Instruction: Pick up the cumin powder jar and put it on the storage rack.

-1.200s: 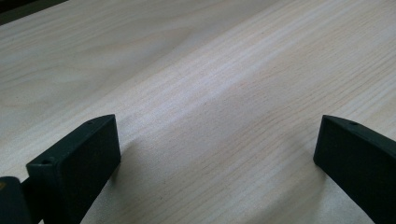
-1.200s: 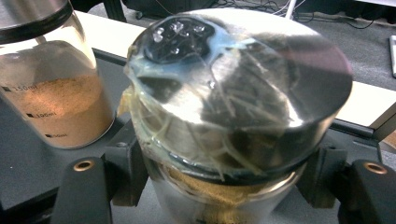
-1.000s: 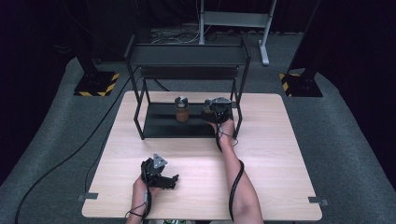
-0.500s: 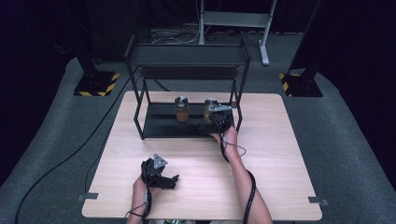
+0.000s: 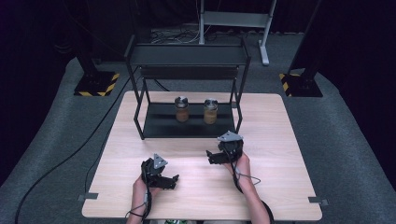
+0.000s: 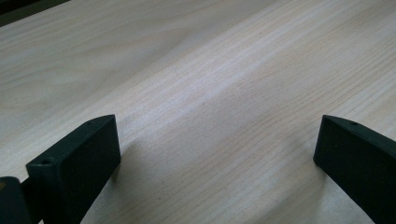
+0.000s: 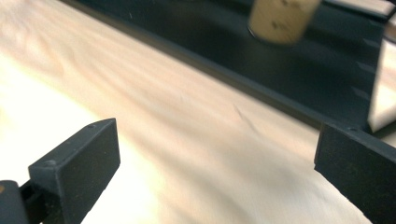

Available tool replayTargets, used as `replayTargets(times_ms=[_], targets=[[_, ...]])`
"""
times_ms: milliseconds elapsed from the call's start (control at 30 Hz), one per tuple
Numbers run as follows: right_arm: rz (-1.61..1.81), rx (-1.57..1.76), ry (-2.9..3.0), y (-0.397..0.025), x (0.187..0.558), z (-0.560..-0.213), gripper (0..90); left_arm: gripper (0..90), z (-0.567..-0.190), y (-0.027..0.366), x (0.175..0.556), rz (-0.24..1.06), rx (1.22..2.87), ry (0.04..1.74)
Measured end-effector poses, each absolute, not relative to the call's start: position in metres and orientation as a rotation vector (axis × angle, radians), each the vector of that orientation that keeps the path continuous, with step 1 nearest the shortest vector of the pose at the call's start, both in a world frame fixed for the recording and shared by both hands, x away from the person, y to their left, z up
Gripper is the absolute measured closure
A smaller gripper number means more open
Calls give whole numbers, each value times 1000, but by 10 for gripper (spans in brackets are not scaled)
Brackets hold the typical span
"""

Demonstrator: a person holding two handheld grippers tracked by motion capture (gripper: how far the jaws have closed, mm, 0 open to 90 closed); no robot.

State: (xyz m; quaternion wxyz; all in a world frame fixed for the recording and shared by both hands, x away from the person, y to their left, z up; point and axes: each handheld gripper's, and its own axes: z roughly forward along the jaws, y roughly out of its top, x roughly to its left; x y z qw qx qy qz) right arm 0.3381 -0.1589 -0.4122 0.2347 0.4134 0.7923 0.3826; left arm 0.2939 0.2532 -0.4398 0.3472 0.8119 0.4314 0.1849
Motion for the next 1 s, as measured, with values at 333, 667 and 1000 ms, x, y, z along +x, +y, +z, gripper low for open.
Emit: replayTargets(times_ms=[333,667,1000], targets=[[985,1242,2116,-214,281,-429,0,0,-440,253,294,478,2105,1120],[999,1323,2044,-245,250,-437,0,0,-440,253,295,477,2107,1117],[1002,1337,2040,-248,246,-443,0,0,-440,253,295,478,2109,1115]])
